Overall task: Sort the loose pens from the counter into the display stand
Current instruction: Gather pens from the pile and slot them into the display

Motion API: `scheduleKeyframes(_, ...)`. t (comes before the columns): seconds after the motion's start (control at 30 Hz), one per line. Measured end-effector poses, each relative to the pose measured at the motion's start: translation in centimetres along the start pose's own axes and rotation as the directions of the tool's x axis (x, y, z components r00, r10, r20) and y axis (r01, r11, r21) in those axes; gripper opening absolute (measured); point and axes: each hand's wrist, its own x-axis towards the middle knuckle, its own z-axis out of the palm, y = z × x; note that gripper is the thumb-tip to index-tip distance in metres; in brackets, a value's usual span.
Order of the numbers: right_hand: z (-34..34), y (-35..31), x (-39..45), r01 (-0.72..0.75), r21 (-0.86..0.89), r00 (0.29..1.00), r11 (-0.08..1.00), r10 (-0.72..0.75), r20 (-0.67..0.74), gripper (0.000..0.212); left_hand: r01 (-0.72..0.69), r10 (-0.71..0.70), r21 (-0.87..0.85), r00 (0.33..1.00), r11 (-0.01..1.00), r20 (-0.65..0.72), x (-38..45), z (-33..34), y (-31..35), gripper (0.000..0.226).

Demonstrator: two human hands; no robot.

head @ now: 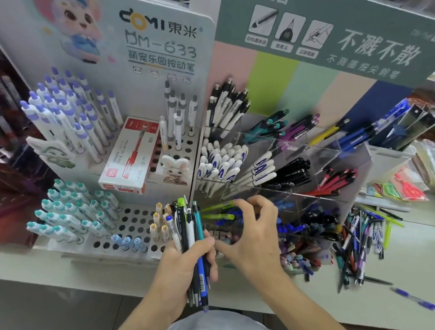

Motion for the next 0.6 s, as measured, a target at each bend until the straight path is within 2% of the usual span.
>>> scheduleKeyframes(0.1,1.1,-1.0,0.7,-0.019,0.004,0.997,1.000,0.019,-0.069,0.071,0.007,-0.007,0.014,1.000,1.000,0.001,0.0,0.0,0.1,0.025)
scheduleKeyframes(0.23,0.6,-0.1,2.0,0.015,0.110,0.999,0.994,-0.009,-0.052,0.037,0.000,0.000,-0.004,1.000,1.000,-0.007,0.1,0.2,0.4,0.017)
scheduleKeyframes(0.33,-1.0,1.9,2.2,0.024,0.181,0.996,0.983,-0.008,-0.088,0.032,-0.013,0.013,0.014,1.000,1.000,-0.015,0.3,0.2,0.6,0.014)
scheduleKeyframes(0.43,-2.1,3.1,1.9,-0.003,0.122,0.991,0.993,0.019,-0.131,0.034,-0.004,0.004,0.020,1.000,1.000,-0.022,0.4,0.4,0.7,0.014)
scheduleKeyframes(0.5,-2.4,2.9,1.9,-0.042,0.126,0.997,0.991,0.050,-0.060,0.036,0.002,-0.001,0.031,1.000,1.000,-0.017,0.5,0.5,0.7,0.014)
scheduleKeyframes(0.6,-3.3,2.5,2.6,-0.184,0.154,0.976,0.971,0.163,0.143,0.047,0.002,-0.003,0.050,1.000,0.999,0.008,0.6,0.8,0.7,0.014)
